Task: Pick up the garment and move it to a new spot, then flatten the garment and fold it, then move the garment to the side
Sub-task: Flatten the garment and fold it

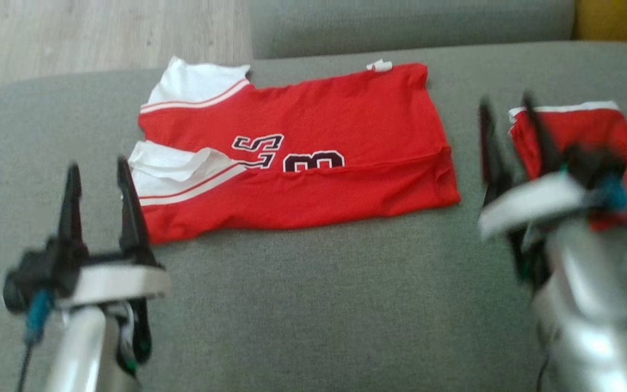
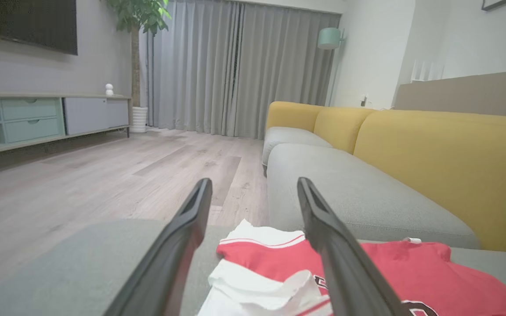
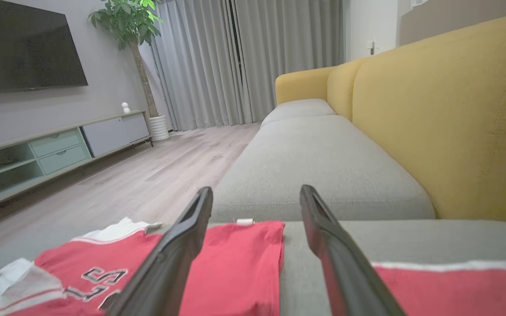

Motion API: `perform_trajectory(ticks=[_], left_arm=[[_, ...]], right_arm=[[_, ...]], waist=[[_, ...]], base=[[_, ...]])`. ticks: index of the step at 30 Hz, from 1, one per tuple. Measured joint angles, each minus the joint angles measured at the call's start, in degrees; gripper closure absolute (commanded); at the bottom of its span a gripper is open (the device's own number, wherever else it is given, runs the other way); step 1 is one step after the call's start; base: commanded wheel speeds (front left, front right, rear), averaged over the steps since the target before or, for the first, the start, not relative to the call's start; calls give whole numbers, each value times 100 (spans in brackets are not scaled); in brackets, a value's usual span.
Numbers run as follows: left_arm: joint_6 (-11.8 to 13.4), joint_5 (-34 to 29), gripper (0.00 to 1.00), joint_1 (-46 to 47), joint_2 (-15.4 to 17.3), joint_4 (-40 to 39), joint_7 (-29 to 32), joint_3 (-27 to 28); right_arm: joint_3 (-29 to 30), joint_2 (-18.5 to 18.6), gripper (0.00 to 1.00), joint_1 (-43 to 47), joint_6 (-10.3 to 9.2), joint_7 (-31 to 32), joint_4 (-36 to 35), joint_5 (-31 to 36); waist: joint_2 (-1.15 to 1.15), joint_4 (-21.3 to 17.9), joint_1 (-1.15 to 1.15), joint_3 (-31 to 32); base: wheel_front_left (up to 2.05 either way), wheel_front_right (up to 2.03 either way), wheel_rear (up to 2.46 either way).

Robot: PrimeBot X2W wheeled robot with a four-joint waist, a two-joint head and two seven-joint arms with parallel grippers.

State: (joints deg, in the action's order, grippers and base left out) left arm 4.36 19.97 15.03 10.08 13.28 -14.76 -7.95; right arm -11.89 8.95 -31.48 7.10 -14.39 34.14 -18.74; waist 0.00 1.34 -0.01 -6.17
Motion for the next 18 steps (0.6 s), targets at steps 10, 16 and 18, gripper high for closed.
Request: perform_trajectory(ticks=[10,16,18], left_arm=[[-97,-497,0,-1157,-716,-480,0,706],[-243,-555,0,-1203,-731,-516,0,827],[-289,-572,0,-1168,-736,-442,0,823]], right_arm=[[806,-557,0,2155,0,0,-1400,926],[800,-576,0,2274,0,0,-1608,678],[821,-576,0,2273,0,0,-1636,670]], waist=[[0,-28,0,277],[0,-58,1,224],[0,-65,1,184]], base=[[0,0,0],[0,0,0],[0,0,0]])
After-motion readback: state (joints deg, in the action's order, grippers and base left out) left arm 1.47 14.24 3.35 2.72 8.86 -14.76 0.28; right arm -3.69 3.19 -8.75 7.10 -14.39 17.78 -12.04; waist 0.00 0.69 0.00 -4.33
